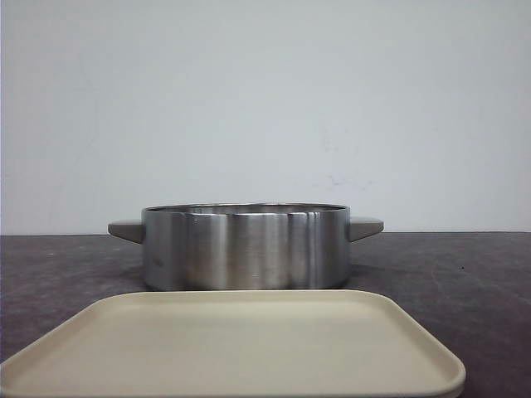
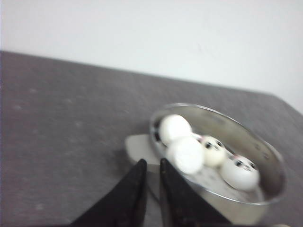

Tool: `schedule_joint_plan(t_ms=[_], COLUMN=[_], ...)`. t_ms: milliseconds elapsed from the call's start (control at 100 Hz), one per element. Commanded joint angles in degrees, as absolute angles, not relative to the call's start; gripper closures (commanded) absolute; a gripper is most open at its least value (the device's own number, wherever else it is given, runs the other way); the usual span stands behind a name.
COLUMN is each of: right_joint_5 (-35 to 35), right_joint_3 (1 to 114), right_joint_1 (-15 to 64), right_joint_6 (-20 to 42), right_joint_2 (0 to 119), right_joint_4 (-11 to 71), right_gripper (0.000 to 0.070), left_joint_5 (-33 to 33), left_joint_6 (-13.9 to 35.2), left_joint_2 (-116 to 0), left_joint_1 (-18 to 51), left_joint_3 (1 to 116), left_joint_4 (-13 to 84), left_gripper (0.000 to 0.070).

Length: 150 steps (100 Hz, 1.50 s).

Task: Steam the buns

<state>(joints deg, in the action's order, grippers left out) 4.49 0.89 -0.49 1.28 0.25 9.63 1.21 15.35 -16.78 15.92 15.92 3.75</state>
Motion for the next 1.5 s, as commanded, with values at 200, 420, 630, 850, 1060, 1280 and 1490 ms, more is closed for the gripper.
schedule_joint_plan(t_ms=[200, 420, 630, 850, 1060, 1280, 1490], right_joint_5=[4.5, 4.5, 4.5, 4.5, 4.5, 4.5, 4.5], right_joint_3=[0.6, 0.6, 0.6, 0.6, 0.6, 0.6, 0.6], right_joint_1=[-0.6, -0.6, -0.6, -0.6, -0.6, -0.6, -0.6], right_joint_6=[0.8, 0.8, 0.8, 0.8, 0.8, 0.8, 0.8], right_joint_2=[0.2, 0.2, 0.2, 0.2, 0.2, 0.2, 0.2], right_joint_4=[8.9, 8.9, 8.9, 9.0, 9.0, 9.0, 9.0], right_gripper=[0.0687, 0.0687, 0.0687, 0.0687, 0.0687, 0.0687, 0.0687], left_joint_5=[1.5, 1.5, 1.4, 1.3, 0.9, 1.2, 1.2], left_joint_6=[13.0, 6.7, 3.9, 1.8, 0.7, 0.7, 0.7], left_joint_2=[-3.4, -0.2, -0.2, -0.3, -0.5, -0.3, -0.3], left_joint_1=[5.1, 0.9, 0.8, 0.4, -0.3, -0.3, -0.3], left_joint_3=[5.5, 3.1, 0.8, 0.8, 0.8, 0.8, 0.8], left_joint_4=[4.0, 5.2, 6.4, 11.0, 10.7, 10.8, 10.7], left_gripper=[0.07, 0.07, 0.07, 0.07, 0.07, 0.07, 0.07])
